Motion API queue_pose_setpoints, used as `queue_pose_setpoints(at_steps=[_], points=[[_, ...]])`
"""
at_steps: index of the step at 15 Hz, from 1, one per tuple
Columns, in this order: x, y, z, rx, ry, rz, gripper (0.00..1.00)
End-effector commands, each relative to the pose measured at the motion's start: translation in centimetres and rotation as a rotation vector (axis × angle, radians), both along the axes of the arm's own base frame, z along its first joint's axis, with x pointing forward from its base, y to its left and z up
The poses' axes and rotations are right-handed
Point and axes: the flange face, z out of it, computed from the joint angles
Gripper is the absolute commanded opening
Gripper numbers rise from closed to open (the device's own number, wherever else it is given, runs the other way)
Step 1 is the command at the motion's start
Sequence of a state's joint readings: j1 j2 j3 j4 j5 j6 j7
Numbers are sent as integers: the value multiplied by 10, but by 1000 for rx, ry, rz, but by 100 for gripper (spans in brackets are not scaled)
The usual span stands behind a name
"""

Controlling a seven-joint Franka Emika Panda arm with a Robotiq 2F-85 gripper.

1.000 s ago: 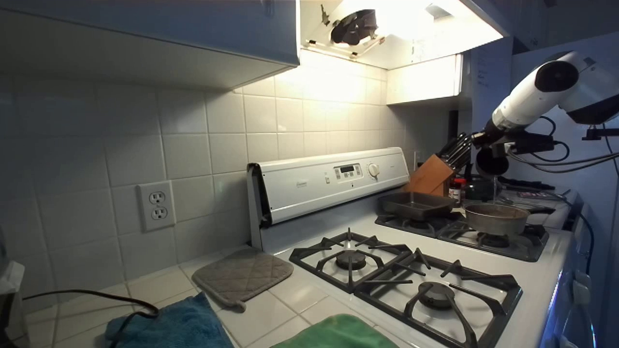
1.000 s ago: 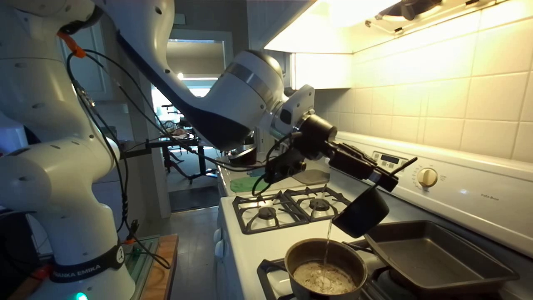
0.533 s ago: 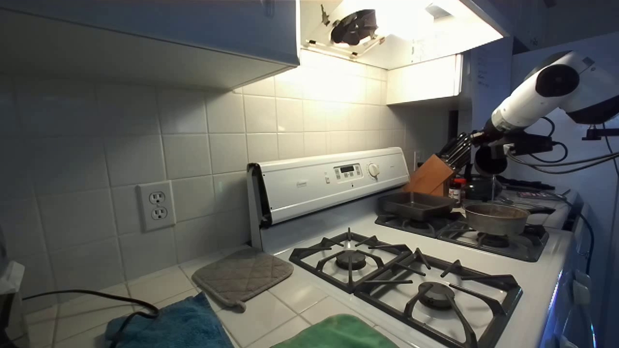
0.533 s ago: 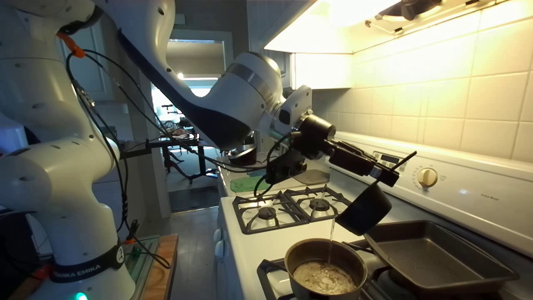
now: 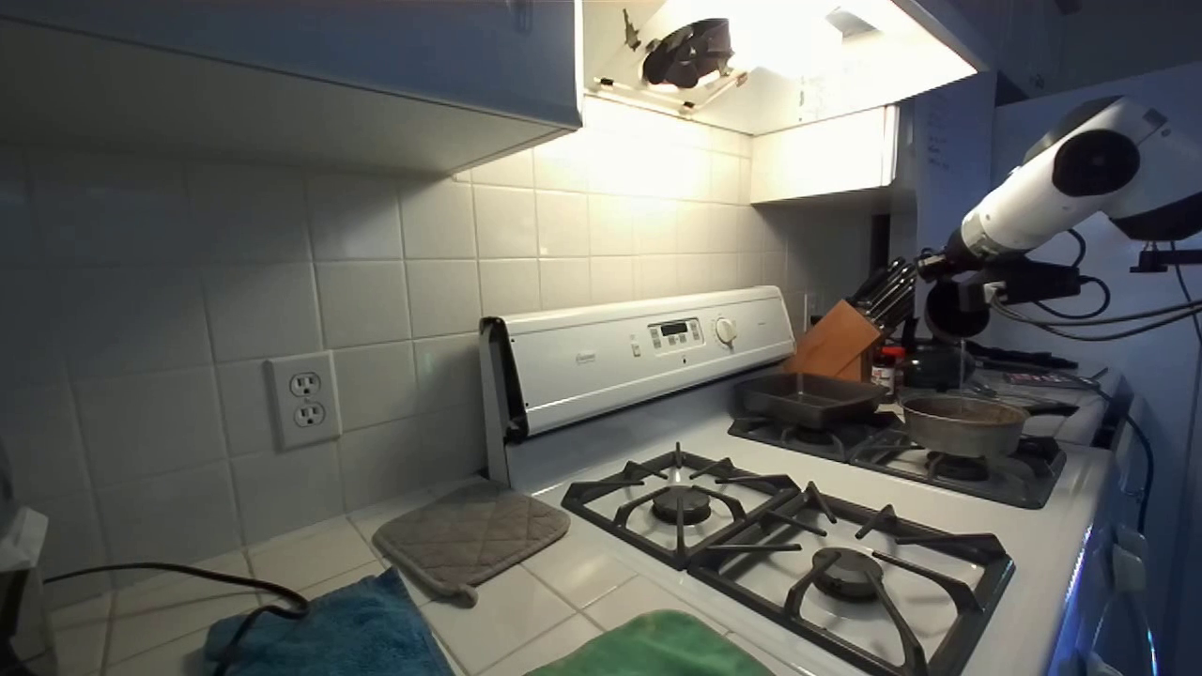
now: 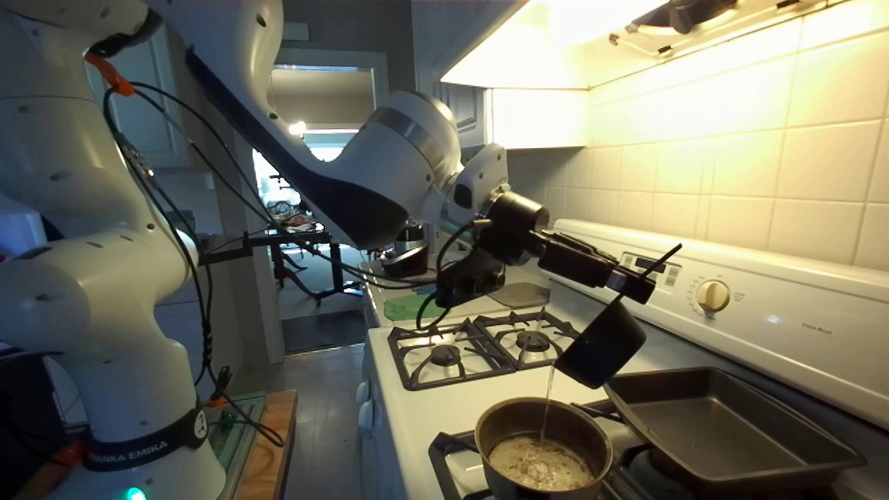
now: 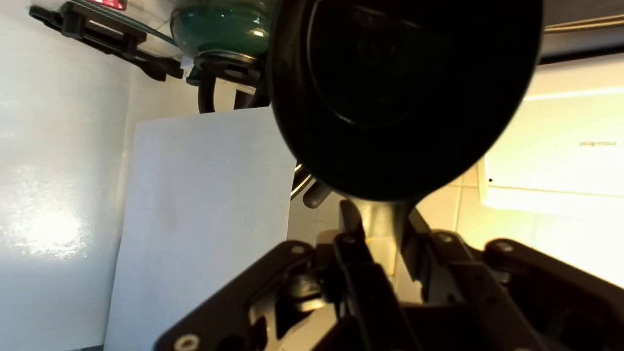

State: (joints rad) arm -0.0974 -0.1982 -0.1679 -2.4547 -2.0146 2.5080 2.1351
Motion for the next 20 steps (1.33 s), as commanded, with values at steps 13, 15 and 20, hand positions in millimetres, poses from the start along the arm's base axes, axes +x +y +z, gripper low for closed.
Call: queue_pose_setpoints(at_steps=[13,15,20], points=[[-14,14,5,-62,-81,5,6],[-14,15,5,-67,-87,6,6],[-15,17,5,-76,-90,12,6]])
